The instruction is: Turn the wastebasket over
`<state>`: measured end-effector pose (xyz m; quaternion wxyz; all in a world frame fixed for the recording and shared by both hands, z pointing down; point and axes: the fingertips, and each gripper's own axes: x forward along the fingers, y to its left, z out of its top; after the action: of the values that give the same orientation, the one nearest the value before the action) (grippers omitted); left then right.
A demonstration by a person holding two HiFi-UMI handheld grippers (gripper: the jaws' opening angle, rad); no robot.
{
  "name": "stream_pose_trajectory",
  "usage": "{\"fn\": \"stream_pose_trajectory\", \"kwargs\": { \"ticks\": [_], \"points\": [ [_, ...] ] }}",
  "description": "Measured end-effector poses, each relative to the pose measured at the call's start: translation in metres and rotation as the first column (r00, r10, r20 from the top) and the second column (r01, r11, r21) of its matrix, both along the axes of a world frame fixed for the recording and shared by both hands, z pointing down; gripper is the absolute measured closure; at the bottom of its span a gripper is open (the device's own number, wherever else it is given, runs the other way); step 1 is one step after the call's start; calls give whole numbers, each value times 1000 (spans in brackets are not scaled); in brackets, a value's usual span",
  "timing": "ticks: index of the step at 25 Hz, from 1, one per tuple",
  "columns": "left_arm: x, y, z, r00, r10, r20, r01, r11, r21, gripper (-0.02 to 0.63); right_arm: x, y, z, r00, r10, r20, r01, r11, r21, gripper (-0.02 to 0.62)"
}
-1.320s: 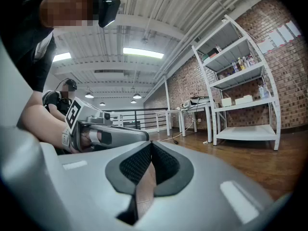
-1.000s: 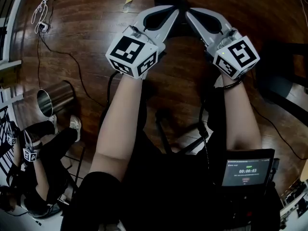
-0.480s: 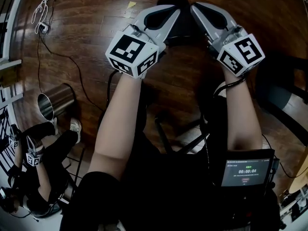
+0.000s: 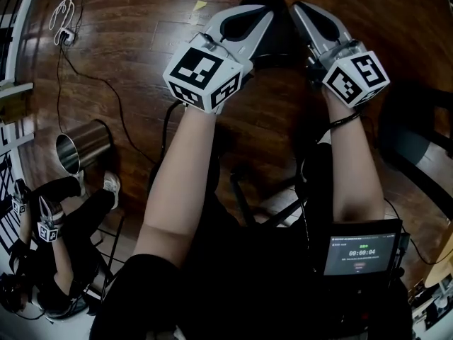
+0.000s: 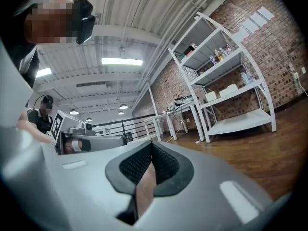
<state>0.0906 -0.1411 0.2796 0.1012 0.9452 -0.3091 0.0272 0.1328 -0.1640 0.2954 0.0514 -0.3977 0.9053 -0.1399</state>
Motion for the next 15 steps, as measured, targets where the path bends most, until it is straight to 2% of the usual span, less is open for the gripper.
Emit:
{"fn": "stream_pose_trajectory", "kwargs": {
  "ticks": [1, 3, 4, 6, 8, 9, 12, 13, 15],
  "points": [
    [-2, 1, -2, 1000, -1, -5, 1, 1000, 2, 603, 1, -1, 3, 999, 14, 29, -13, 1000, -17, 584],
    [-10, 0, -9, 1000, -10, -28, 10, 1000, 12, 603, 3, -6, 9, 986, 63, 156, -52, 996, -75, 584],
    [-16, -1, -12, 999, -16, -42, 16, 1000, 16, 603, 2, -8, 12, 966, 86, 242, -63, 993, -102, 584],
    [-22, -2, -18, 998, -27, -63, 28, 999, 20, 603, 6, -12, 21, 905, 125, 406, -72, 987, -143, 584],
    [-18, -3, -22, 996, -35, -77, 37, 999, 19, 603, 24, -14, 38, 816, 205, 540, -104, 972, -211, 584],
    [-16, -4, -24, 996, -37, -83, 39, 999, 18, 603, 35, -14, 51, 752, 261, 605, -125, 958, -258, 584],
    [-19, -3, -29, 994, -39, -100, 41, 999, 16, 603, 59, -5, 93, 507, 412, 757, -151, 907, -393, 584],
    [-21, -3, -31, 994, -42, -105, 44, 999, 16, 603, 62, -2, 103, 463, 436, 772, -149, 897, -417, 584],
    [-24, -3, -32, 992, -50, -113, 52, 999, 14, 603, 61, 1, 113, 447, 451, 772, -141, 888, -437, 584]
  ]
}}
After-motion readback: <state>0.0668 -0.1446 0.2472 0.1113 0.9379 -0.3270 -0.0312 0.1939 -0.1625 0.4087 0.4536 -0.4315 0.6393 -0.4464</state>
